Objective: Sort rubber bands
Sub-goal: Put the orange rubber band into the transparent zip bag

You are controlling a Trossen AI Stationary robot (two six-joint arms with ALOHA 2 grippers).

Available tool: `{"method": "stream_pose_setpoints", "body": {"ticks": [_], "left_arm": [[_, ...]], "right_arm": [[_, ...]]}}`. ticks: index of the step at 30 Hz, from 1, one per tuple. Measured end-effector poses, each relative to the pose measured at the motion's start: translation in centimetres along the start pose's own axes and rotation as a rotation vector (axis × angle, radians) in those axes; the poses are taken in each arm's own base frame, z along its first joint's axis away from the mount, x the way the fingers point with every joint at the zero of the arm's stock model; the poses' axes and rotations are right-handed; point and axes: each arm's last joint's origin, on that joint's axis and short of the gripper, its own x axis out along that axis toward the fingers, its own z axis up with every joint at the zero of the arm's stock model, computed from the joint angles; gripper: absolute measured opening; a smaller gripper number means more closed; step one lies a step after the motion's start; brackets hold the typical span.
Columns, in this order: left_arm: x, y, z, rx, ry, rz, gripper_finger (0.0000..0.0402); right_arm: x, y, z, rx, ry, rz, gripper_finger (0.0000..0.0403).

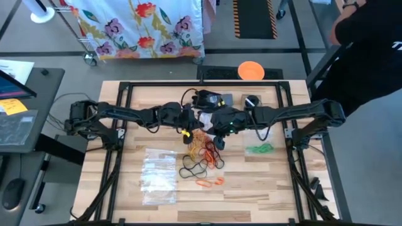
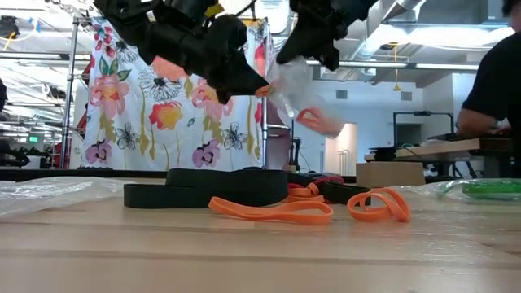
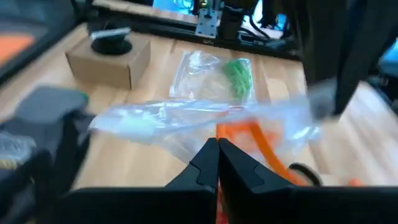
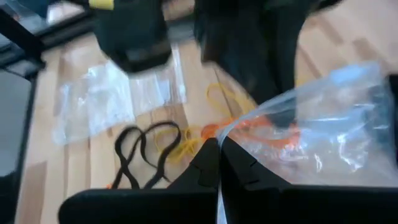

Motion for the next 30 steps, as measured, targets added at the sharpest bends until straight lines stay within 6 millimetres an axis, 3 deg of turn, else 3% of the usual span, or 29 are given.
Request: {"method": "stream_pose_setpoints", "body": {"ticks": [7, 22, 30], "left_arm": [[-0.2, 1.1, -0.2, -0.23, 0.074, 0.036, 0.0], [-0.3, 2.1, 0.5, -0.611, 0.004, 0.035, 0.0012], [-0.3, 2.0, 0.4, -0.582, 0.025, -0.015, 0.0041]], "right_arm": [[2.6, 0.3, -1.0, -0.008, 0.044, -0.007, 0.0], [2.6, -0.3, -1.2, -0.011, 0.062, -0.083, 0.0], [2.5, -0.7, -1.4, -0.012, 0.085, -0.132, 0.0]]}}
